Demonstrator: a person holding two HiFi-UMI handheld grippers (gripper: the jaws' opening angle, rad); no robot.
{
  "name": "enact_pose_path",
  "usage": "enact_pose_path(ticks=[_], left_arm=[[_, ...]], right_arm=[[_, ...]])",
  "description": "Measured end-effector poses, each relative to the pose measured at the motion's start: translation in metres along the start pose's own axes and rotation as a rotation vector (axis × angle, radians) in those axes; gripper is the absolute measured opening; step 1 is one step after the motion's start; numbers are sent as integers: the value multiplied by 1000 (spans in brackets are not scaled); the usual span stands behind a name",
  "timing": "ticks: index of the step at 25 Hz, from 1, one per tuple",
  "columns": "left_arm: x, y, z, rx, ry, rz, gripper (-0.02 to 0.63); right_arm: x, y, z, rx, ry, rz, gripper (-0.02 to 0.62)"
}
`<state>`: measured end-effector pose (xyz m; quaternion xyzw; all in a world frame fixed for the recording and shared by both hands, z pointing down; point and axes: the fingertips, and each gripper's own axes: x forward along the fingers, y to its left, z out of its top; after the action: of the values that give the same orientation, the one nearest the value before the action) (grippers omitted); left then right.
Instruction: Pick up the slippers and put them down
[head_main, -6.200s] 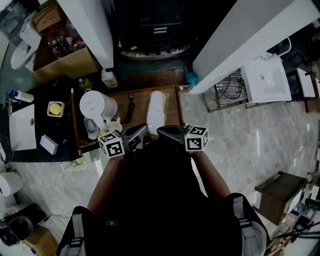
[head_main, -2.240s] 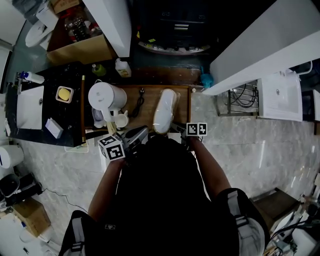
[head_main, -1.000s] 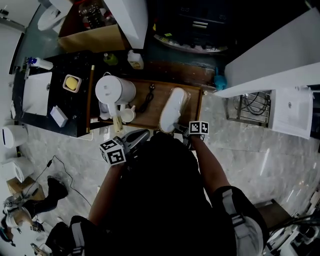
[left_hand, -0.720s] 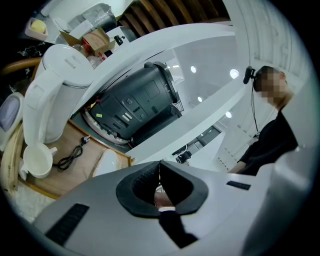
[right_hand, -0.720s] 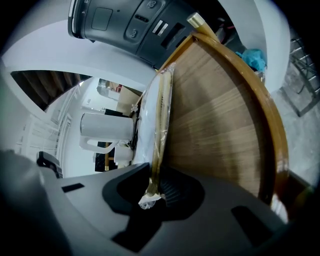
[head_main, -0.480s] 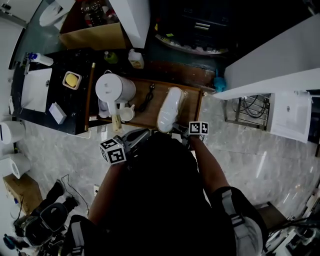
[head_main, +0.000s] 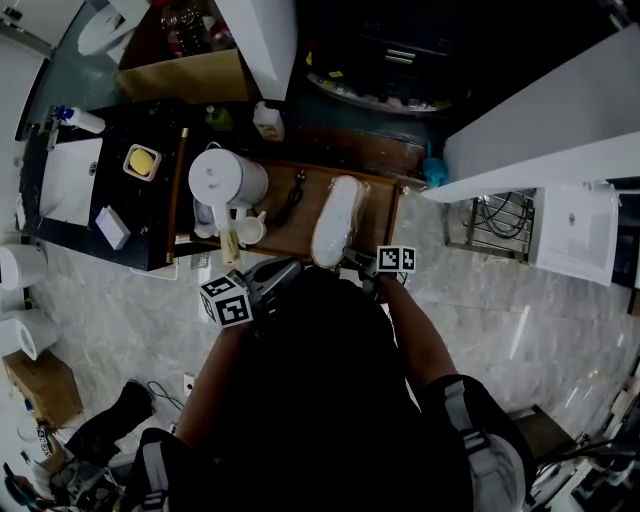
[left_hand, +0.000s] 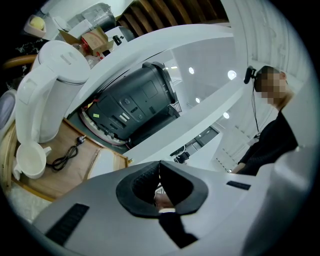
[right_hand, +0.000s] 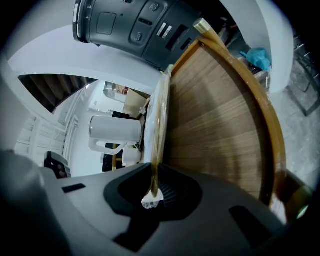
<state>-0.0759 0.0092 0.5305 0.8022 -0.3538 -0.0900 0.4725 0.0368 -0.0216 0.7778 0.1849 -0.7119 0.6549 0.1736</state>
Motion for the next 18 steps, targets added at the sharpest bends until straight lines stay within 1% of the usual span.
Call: enact_pose_path(ticks=[10, 18], left_arm=[[6, -7, -2, 11, -6, -15, 12], [8, -12, -5, 22, -12, -25, 12]], right_arm=[[-8, 16, 4, -19, -22, 48, 51], [-18, 33, 10, -27, -57, 109, 51]])
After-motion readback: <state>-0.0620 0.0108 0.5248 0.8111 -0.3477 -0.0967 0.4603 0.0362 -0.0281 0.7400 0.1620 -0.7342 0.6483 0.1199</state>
